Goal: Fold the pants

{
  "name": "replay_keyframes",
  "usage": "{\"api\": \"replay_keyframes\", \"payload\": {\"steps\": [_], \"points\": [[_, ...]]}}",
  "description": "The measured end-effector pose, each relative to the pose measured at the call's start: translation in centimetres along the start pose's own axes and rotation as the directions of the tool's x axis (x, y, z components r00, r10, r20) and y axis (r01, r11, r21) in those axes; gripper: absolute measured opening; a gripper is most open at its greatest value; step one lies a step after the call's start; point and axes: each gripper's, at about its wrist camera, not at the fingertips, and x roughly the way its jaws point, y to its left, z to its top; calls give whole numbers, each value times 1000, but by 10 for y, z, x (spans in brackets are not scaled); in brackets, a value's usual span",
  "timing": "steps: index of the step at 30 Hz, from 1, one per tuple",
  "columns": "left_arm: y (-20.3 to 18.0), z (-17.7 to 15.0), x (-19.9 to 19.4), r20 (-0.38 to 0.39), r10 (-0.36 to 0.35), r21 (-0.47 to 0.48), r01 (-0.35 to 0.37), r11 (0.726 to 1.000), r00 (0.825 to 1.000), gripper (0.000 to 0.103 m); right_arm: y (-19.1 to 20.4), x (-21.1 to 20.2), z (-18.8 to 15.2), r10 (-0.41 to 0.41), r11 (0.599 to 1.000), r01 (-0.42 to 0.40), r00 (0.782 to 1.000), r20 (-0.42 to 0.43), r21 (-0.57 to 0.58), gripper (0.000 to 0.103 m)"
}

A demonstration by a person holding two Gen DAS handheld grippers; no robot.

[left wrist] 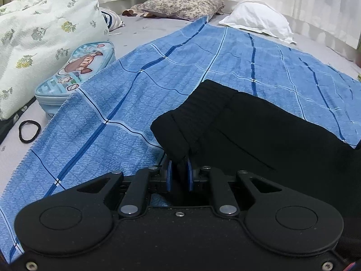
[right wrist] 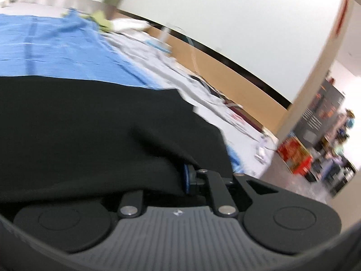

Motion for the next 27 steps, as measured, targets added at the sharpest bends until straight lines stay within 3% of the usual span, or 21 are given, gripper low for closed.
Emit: {"api": "replay_keyframes", "payload": {"steps": [5,8,11,14,17,22,27], "points": [[0,1,0,-6,9,2,-9,1000,1000,15,-46,16,-13,-42,993,45,999,-29,109,30],[-2,1,-2,-9,22,8,-22,1000,1000,15,-65,19,-22,-35,990,40,999,-32,138,35],[-4,2,-8,-7,28,17,-28,999,1000,15,-91,17,-26,58,979,-54,998,-18,195,44],[-1,4,-15,-6,21,12,-21,1000,1000,15,-114,19,-27,144,955,-132,989,-25,265,60],[1,5,-27,13,16,10,-16,1000,1000,19,-131,13,-25,199,933,-182,980,-22,311,62],[5,10,-52,57,12,-9,-12,1000,998,21,-137,-6,-19,240,929,-236,971,19,285,70],[-6,14,-80,87,-73,7,73,997,993,31,-140,-21,-10,298,903,-298,953,50,309,72]]}}
